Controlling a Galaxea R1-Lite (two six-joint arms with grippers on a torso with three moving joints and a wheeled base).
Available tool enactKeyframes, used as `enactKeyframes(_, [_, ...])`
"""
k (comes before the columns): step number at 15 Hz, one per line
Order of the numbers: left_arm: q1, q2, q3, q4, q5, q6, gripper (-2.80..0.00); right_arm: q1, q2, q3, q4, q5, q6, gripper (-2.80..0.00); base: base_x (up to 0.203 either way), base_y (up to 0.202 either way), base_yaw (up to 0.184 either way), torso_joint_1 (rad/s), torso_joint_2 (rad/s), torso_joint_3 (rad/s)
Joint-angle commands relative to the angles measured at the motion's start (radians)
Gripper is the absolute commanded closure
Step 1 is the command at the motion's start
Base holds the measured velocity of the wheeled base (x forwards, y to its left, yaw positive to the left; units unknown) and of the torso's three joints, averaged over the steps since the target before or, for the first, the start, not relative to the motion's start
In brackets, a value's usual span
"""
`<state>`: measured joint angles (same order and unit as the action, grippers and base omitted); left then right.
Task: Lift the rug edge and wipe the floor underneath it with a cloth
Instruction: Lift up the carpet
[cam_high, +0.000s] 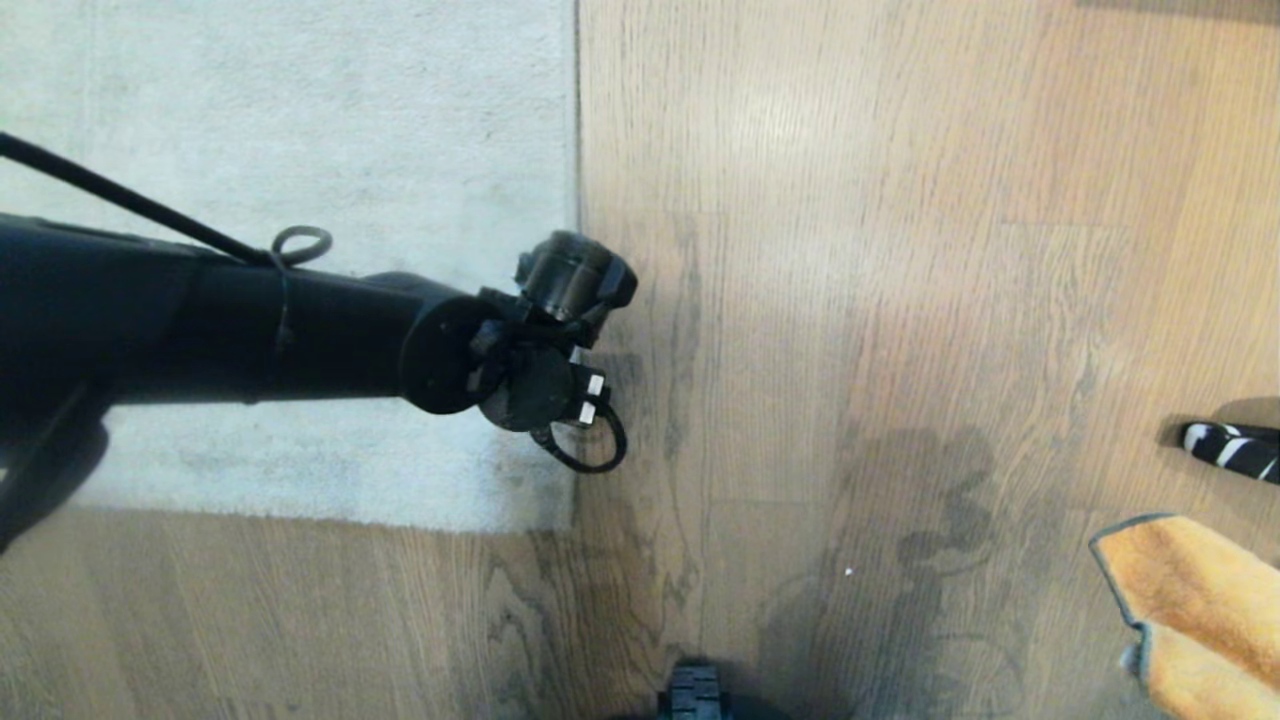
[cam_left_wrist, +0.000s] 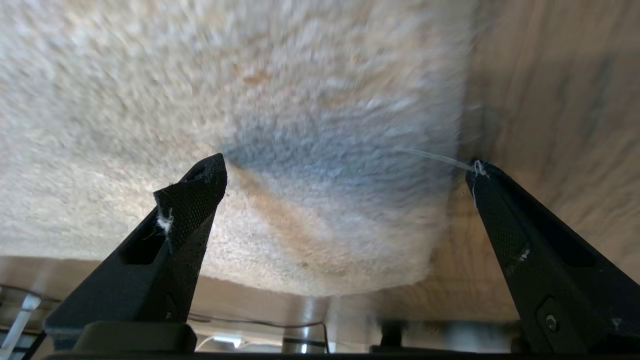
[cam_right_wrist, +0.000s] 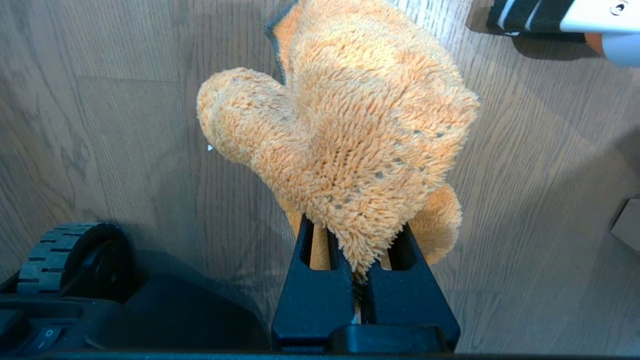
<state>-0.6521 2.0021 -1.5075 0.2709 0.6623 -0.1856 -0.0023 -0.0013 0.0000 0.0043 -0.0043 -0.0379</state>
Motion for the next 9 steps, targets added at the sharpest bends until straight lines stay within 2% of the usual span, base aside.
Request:
enactKeyframes(1, [-0.003, 0.001, -0.006, 0.011, -0.013, 0.000, -2.80, 0.001, 0.001, 0.000, 0.000, 0.000, 0.000, 0.00, 0.000, 0.000, 0.000, 0.000, 0.00, 0.000])
enactKeyframes(4, [0.000, 0.001, 0.015, 0.016, -0.017, 0.006, -2.80, 0.001, 0.001, 0.000, 0.000, 0.000, 0.000, 0.00, 0.000, 0.000, 0.000, 0.000, 0.00, 0.000])
enactKeyframes(9, [0.026, -0.014, 0.086, 0.019, 0.013, 0.034, -2.80, 0.001, 0.001, 0.000, 0.000, 0.000, 0.000, 0.00, 0.000, 0.000, 0.000, 0.000, 0.00, 0.000])
